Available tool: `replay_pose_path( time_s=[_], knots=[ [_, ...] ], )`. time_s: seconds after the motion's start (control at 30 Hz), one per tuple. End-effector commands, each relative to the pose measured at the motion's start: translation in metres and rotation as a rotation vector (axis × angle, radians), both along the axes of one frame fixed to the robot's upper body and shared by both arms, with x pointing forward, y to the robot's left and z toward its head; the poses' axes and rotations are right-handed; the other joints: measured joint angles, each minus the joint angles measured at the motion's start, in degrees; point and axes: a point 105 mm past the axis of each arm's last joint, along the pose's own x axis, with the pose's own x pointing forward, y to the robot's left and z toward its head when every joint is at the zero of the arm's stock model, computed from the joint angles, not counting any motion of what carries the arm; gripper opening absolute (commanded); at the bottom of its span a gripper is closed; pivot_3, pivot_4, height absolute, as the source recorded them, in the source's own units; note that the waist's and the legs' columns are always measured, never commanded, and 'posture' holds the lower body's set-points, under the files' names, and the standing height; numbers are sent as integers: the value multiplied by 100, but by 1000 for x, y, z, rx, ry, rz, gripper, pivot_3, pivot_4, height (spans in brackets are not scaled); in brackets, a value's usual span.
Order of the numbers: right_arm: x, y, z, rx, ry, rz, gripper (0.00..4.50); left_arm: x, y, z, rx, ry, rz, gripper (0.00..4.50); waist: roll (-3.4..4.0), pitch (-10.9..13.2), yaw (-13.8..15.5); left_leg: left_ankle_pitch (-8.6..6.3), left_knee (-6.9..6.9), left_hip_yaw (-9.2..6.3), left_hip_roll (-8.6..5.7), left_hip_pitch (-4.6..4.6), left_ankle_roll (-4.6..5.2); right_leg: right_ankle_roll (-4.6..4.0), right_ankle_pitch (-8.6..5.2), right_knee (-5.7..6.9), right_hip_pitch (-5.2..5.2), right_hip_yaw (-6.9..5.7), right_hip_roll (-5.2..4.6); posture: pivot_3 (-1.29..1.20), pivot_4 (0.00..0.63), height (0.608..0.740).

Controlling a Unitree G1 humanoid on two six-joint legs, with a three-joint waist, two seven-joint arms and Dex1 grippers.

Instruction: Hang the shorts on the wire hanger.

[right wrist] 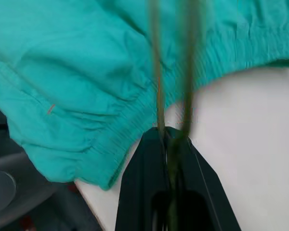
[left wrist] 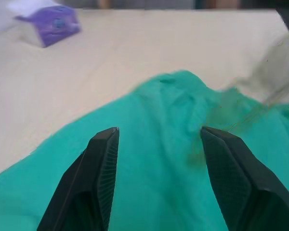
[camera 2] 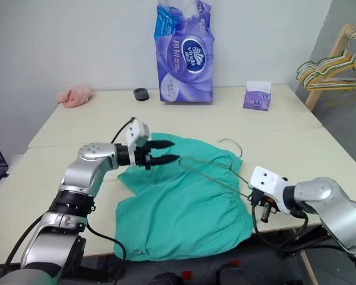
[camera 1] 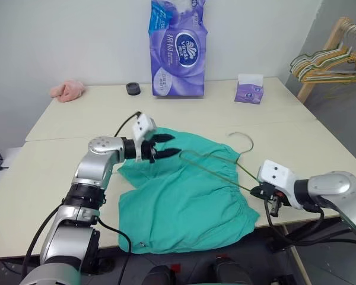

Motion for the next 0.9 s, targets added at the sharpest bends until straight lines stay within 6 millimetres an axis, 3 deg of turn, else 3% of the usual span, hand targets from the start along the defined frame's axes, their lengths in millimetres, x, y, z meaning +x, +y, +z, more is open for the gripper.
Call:
replay_pose_path(
  time_s=[0.03, 0.17, 0.3, 0.43, 0.6, 0.9],
  knots=[
    [-6, -24, 15, 24, -28, -142, 0, 0, 11, 6, -13, 9, 13, 2811, 0, 0, 11, -1, -1, -1, -1, -2, -1, 0, 0, -1, -1, -1, 0, -203, 70, 740],
    [-24, -55, 6, 58, 22, -339, 0, -21, -6, -11, 36, 59, -135, 2811, -2, -2, 19, -3, -1, -3, -5, -2, 1, 0, 0, -6, 4, 0, -6, -226, 71, 740],
    [-47, -79, -14, 121, 89, -548, 0, -57, -29, -28, 76, 157, -357, 2811, -1, -3, 1, -3, -2, -6, -4, -2, 0, 0, 0, -2, 4, -1, -6, -253, 69, 740],
    [-56, -74, -25, 162, 132, -582, 0, -64, -32, -30, 97, 174, -423, 2811, 6, -3, -106, -1, -1, 4, -1, 6, -1, 2, -2, 1, 5, 5, -5, -258, 69, 740],
    [-48, -64, -29, 231, 164, -589, 0, -52, -35, -30, 116, 148, -404, 2811, 12, -7, -235, -2, 0, 20, 0, 14, 2, 28, -17, -2, 9, 17, 0, -270, 64, 740],
    [-36, -55, -38, 229, 247, -534, 0, -53, -36, -27, 121, 127, -398, 2811, 10, -6, -315, -12, -2, 19, -2, 7, 12, 12, -7, -4, 5, 21, 0, -247, 63, 740]
  ],
)
